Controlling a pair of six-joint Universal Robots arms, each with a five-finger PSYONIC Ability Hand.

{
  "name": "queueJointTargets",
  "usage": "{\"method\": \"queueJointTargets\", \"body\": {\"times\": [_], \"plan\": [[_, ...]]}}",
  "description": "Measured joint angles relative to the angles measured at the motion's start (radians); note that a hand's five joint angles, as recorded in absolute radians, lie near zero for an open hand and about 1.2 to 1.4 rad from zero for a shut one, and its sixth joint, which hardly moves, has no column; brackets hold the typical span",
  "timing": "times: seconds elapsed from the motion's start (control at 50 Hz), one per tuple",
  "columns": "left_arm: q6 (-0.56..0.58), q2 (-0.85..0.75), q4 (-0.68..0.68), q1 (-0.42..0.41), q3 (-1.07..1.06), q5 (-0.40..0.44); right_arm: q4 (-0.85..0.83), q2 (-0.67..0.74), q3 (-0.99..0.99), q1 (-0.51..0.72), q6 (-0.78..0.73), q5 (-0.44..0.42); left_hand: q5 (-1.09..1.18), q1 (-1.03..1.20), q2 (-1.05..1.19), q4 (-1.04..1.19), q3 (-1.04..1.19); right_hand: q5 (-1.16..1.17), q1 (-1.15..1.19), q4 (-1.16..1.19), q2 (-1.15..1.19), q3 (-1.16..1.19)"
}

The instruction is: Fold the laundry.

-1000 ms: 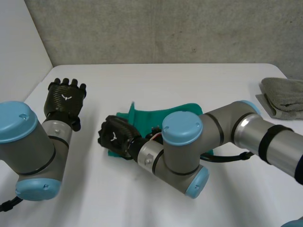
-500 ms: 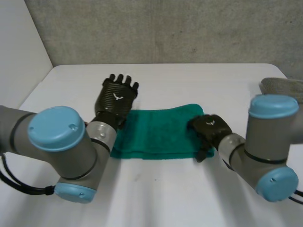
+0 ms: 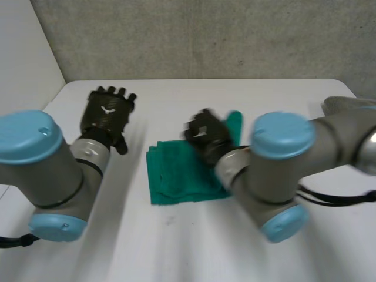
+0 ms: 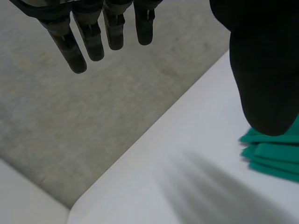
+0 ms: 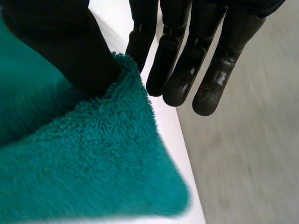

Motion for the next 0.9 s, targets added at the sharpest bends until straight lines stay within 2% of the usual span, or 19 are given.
{"method": "queueJointTargets", "body": {"times": [0.1, 0.14, 0.16, 0.18, 0.24, 0.26, 0.28, 0.32, 0.38, 0.42, 0.46, 0.48, 0.5, 0.52, 0.66, 0.74, 0.8, 0.82, 0.9], "plan": [[-0.014, 0.025, -0.008, 0.047, -0.007, -0.010, 0.002, 0.097, -0.088, 0.116, -0.043, -0.106, 0.000, 0.000, 0.000, 0.000, 0.000, 0.000, 0.000, 0.000, 0.000, 0.000], [-0.016, 0.027, -0.009, 0.052, -0.007, -0.012, 0.002, 0.102, -0.091, 0.120, -0.043, -0.112, 0.000, 0.000, 0.000, 0.000, 0.000, 0.000, 0.000, 0.000, 0.000, 0.000], [-0.019, 0.029, -0.010, 0.058, -0.007, -0.015, 0.002, 0.130, -0.108, 0.144, -0.041, -0.164, 0.000, 0.000, 0.000, 0.000, 0.000, -0.269, -0.285, -0.281, -0.304, -0.302], [-0.020, 0.029, -0.010, 0.058, -0.006, -0.015, 0.002, 0.137, -0.111, 0.149, -0.029, -0.176, 0.000, 0.000, 0.000, 0.000, 0.000, -0.530, -0.523, -0.545, -0.574, -0.567], [-0.022, 0.027, -0.010, 0.049, -0.001, -0.015, 0.003, 0.140, -0.109, 0.148, 0.031, -0.163, 0.000, 0.000, 0.000, 0.000, 0.000, -0.530, -0.523, -0.545, -0.574, -0.567], [-0.024, 0.025, -0.010, 0.042, 0.002, -0.014, 0.004, 0.135, -0.107, 0.141, 0.076, -0.143, 0.000, 0.000, 0.000, 0.000, 0.000, -0.891, -0.770, -0.916, -0.916, -0.915], [-0.025, 0.025, -0.010, 0.039, 0.003, -0.013, 0.004, 0.133, -0.106, 0.137, 0.095, -0.135, 0.000, 0.000, 0.000, 0.000, 0.000, -0.923, -0.783, -0.952, -0.948, -0.957], [-0.038, 0.018, -0.009, 0.011, 0.017, -0.009, 0.011, 0.108, -0.096, 0.095, 0.264, -0.072, 0.000, 0.000, 0.000, 0.000, 0.000, -0.929, -0.783, -0.958, -0.956, -0.969], [-0.068, 0.004, -0.009, -0.024, 0.040, 0.005, 0.031, 0.062, -0.087, 0.026, 0.497, -0.022, 0.000, 0.000, 0.000, 0.000, 0.000, -0.929, -0.783, -0.958, -0.956, -0.969], [-0.095, -0.009, -0.012, -0.047, 0.059, 0.021, 0.057, 0.034, -0.088, -0.018, 0.643, -0.017, 0.000, 0.000, 0.000, 0.000, 0.000, -0.929, -0.783, -0.958, -0.956, -0.969], [-0.095, -0.009, -0.012, -0.047, 0.059, 0.021, 0.057, 0.034, -0.088, -0.018, 0.643, -0.017, 0.000, 0.000, 0.000, 0.000, 0.000, -0.929, -0.783, -0.958, -0.956, -0.969], [-0.129, -0.028, -0.019, -0.070, 0.080, 0.046, 0.073, 0.024, -0.091, -0.037, 0.704, -0.021, 0.000, 0.000, 0.000, 0.000, 0.000, -0.929, -0.783, -0.958, -0.956, -0.969], [-0.164, -0.052, -0.034, -0.092, 0.103, 0.076, 0.138, 0.008, -0.117, -0.087, 0.868, -0.055, 0.000, 0.000, 0.000, 0.000, 0.000, -0.929, -0.782, -0.958, -0.956, -0.969], [-0.185, -0.072, -0.052, -0.103, 0.121, 0.092, 0.172, 0.018, -0.139, -0.100, 0.909, -0.073, 0.000, 0.000, 0.000, 0.000, 0.000, -0.929, -0.783, -0.958, -0.956, -0.969], [-0.240, -0.219, -0.211, -0.123, 0.223, 0.118, 0.360, 0.161, -0.297, -0.119, 0.955, -0.117, 0.000, 0.004, 0.002, 0.002, 0.002, -0.929, -0.783, -0.958, -0.956, -0.969], [-0.240, -0.316, -0.332, -0.116, 0.285, 0.057, 0.457, 0.270, -0.391, -0.116, 0.925, -0.119, 0.000, 0.004, 0.002, 0.002, 0.002, -0.929, -0.783, -0.958, -0.956, -0.969], [-0.239, -0.326, -0.343, -0.114, 0.291, 0.046, 0.468, 0.282, -0.401, -0.115, 0.917, -0.118, 0.000, 0.004, 0.002, 0.002, 0.002, -0.929, -0.783, -0.958, -0.956, -0.969], [-0.229, -0.361, -0.389, -0.103, 0.314, -0.009, 0.508, 0.326, -0.439, -0.113, 0.868, -0.109, 0.000, 0.004, 0.002, 0.002, 0.002, -0.929, -0.782, -0.958, -0.956, -0.969], [-0.220, -0.370, -0.406, -0.096, 0.321, -0.041, 0.524, 0.337, -0.451, -0.111, 0.809, -0.083, 0.000, 0.004, 0.000, 0.000, 0.000, -0.929, -0.791, -0.958, -0.956, -0.973]]}}
